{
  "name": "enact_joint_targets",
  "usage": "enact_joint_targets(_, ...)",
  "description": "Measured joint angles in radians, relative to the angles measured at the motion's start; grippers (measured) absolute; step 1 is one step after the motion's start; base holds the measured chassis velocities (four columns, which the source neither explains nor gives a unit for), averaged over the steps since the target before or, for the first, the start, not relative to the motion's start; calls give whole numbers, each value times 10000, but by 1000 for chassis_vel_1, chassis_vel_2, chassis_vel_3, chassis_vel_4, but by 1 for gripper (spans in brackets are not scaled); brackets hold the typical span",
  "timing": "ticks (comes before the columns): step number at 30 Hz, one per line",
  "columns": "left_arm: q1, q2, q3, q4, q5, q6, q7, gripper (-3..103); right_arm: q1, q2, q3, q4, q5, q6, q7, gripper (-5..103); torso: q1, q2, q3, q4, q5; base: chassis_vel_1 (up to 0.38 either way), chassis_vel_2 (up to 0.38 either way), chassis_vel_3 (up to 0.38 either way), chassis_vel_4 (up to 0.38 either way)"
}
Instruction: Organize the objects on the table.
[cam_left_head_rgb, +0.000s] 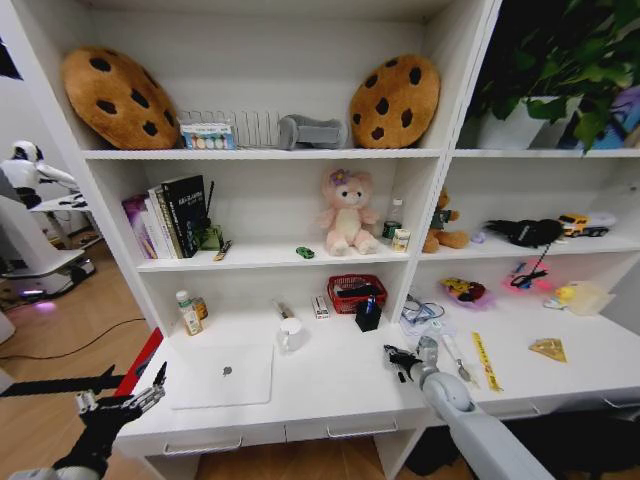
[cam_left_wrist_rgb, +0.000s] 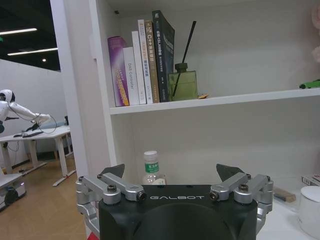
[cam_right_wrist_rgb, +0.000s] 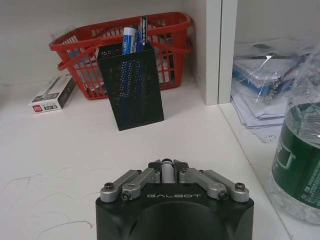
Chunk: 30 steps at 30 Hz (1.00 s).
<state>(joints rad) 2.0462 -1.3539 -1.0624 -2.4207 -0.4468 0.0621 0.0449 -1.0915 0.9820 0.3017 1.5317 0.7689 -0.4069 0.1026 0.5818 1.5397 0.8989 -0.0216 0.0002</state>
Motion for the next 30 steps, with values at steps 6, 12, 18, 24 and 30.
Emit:
enact_joint_targets(6,0,0,0,0,0,0,0,100,305,-27,52,336,-602,1565,-1017,12,1,0,2,0,2,0,0,0,0)
enact_joint_targets(12,0,0,0,0,0,0,0,100,944,-117,-68,493,-1244,2874,-1753,12,1,0,1,-1,-3,0,0,0,0)
enact_joint_targets(18,0,0,0,0,0,0,0,100,2319,58,-807,-649,-1258,3941,-1963,12,1,-1,1,-1,-1,0,0,0,0)
enact_joint_targets(24,0,0,0,0,0,0,0,100,3662,330,-1433,-1739,-1510,4841,-1921,12,1,-1,1,4,-3,0,0,0,0)
enact_joint_targets(30,0,0,0,0,0,1,0,100,4606,655,-2035,-3107,-1888,5626,-2039,12,2,-1,1,1,-3,0,0,0,0)
